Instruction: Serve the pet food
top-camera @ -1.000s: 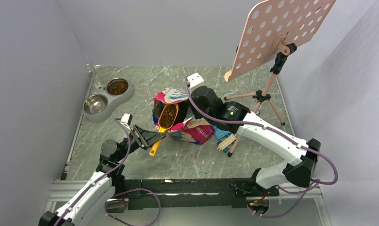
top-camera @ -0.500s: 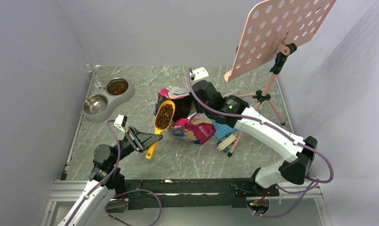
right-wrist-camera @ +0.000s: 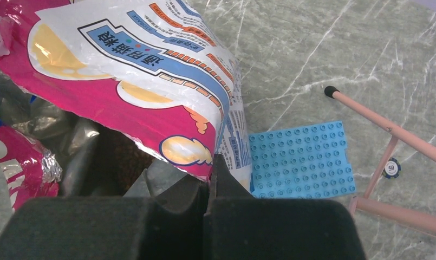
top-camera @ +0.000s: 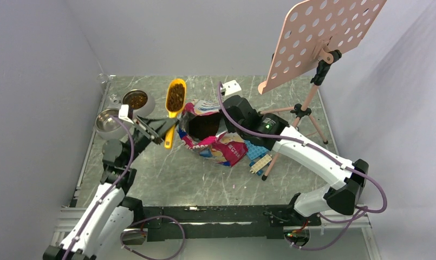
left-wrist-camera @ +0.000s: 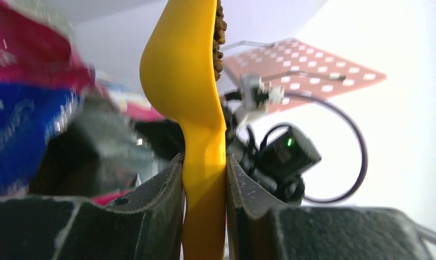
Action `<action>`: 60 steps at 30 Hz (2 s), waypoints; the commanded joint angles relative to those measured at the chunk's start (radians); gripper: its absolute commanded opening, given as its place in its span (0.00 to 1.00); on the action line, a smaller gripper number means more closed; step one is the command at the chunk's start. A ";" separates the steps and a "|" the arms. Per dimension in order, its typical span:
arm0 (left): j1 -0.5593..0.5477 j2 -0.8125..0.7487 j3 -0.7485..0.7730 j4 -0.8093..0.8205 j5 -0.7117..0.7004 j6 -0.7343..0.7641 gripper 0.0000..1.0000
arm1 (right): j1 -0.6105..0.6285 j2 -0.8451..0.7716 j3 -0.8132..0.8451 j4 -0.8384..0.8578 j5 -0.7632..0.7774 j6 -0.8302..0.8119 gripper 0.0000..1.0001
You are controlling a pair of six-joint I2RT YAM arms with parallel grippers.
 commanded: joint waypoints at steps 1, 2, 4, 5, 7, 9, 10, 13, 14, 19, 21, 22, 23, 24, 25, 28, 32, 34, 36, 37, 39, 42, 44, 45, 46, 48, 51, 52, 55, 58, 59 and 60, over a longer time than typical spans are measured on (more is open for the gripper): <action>0.098 0.117 0.099 0.188 0.022 -0.054 0.00 | -0.002 -0.074 -0.007 -0.006 -0.006 -0.003 0.00; 0.128 0.143 0.107 0.212 0.029 -0.068 0.00 | -0.001 -0.080 -0.010 -0.007 -0.010 0.001 0.00; 0.191 0.201 0.119 0.256 0.047 -0.092 0.00 | 0.001 -0.090 -0.017 -0.006 -0.015 0.010 0.00; 0.228 0.227 0.124 0.284 0.065 -0.102 0.00 | 0.001 -0.093 -0.020 -0.005 -0.016 0.014 0.00; 0.319 0.282 0.125 0.328 0.107 -0.127 0.00 | 0.002 -0.100 -0.025 -0.004 -0.018 0.021 0.00; 0.408 0.315 0.118 0.344 0.153 -0.135 0.00 | 0.003 -0.105 -0.025 -0.004 -0.019 0.025 0.00; 0.453 0.329 0.112 0.346 0.179 -0.129 0.00 | 0.003 -0.109 -0.026 -0.002 -0.017 0.026 0.00; 0.549 0.354 0.064 0.351 0.215 -0.121 0.00 | 0.003 -0.120 -0.030 0.004 -0.013 0.024 0.00; 0.564 0.358 0.039 0.358 0.203 -0.122 0.00 | 0.003 -0.121 -0.032 0.005 -0.012 0.022 0.00; 0.633 0.405 -0.086 0.435 0.159 -0.144 0.00 | 0.003 -0.129 -0.041 0.013 -0.020 0.024 0.00; 0.658 0.414 -0.118 0.453 0.135 -0.162 0.00 | 0.003 -0.134 -0.047 0.017 -0.024 0.029 0.00; 0.670 0.422 -0.124 0.460 0.129 -0.166 0.00 | 0.003 -0.137 -0.051 0.018 -0.023 0.029 0.00; 0.684 0.432 -0.122 0.462 0.126 -0.166 0.00 | 0.003 -0.140 -0.056 0.020 -0.022 0.029 0.00; 0.697 0.444 -0.117 0.464 0.125 -0.164 0.00 | 0.003 -0.142 -0.057 0.019 -0.020 0.029 0.00; 0.712 0.458 -0.111 0.468 0.121 -0.165 0.00 | 0.003 -0.146 -0.060 0.021 -0.019 0.028 0.00; 0.751 0.511 -0.095 0.487 0.118 -0.166 0.00 | 0.003 -0.151 -0.062 0.031 -0.018 0.021 0.00; 0.793 0.571 -0.072 0.488 0.116 -0.165 0.00 | 0.003 -0.149 -0.060 0.043 -0.021 0.013 0.00; 0.808 0.600 -0.068 0.484 0.106 -0.182 0.00 | 0.003 -0.149 -0.062 0.048 -0.024 0.009 0.00; 0.816 0.633 -0.058 0.485 0.101 -0.201 0.00 | 0.003 -0.146 -0.060 0.050 -0.025 0.005 0.00; 0.819 0.652 -0.049 0.474 0.106 -0.210 0.00 | 0.003 -0.145 -0.060 0.051 -0.026 0.004 0.00; 0.825 0.680 -0.043 0.469 0.104 -0.220 0.00 | 0.003 -0.149 -0.061 0.057 -0.028 0.001 0.00; 0.838 0.707 -0.064 0.490 0.074 -0.232 0.00 | 0.004 -0.148 -0.060 0.057 -0.028 -0.002 0.00; 0.848 0.732 -0.082 0.517 0.066 -0.248 0.00 | 0.003 -0.148 -0.059 0.055 -0.025 -0.003 0.00; 0.851 0.746 -0.092 0.545 0.064 -0.262 0.00 | 0.004 -0.149 -0.059 0.056 -0.024 -0.003 0.00; 0.852 0.758 -0.102 0.565 0.059 -0.274 0.00 | 0.003 -0.150 -0.060 0.058 -0.023 -0.004 0.00; 0.856 0.778 -0.118 0.578 0.053 -0.293 0.00 | 0.003 -0.150 -0.062 0.058 -0.023 -0.005 0.00; 0.857 0.778 -0.126 0.535 0.045 -0.301 0.00 | 0.002 -0.146 -0.061 0.058 -0.023 -0.007 0.00; 0.857 0.770 -0.123 0.505 0.046 -0.301 0.00 | 0.003 -0.145 -0.060 0.058 -0.023 -0.007 0.00; 0.857 0.733 -0.118 0.399 0.026 -0.303 0.00 | 0.003 -0.140 -0.057 0.058 -0.023 -0.007 0.00; 0.857 0.735 -0.093 0.335 0.036 -0.318 0.00 | 0.003 -0.137 -0.053 0.058 -0.025 -0.007 0.00; 0.857 0.739 -0.081 0.309 0.045 -0.319 0.00 | 0.003 -0.135 -0.051 0.056 -0.026 -0.007 0.00; 0.857 0.739 -0.065 0.274 0.054 -0.322 0.00 | 0.004 -0.135 -0.051 0.056 -0.026 -0.006 0.00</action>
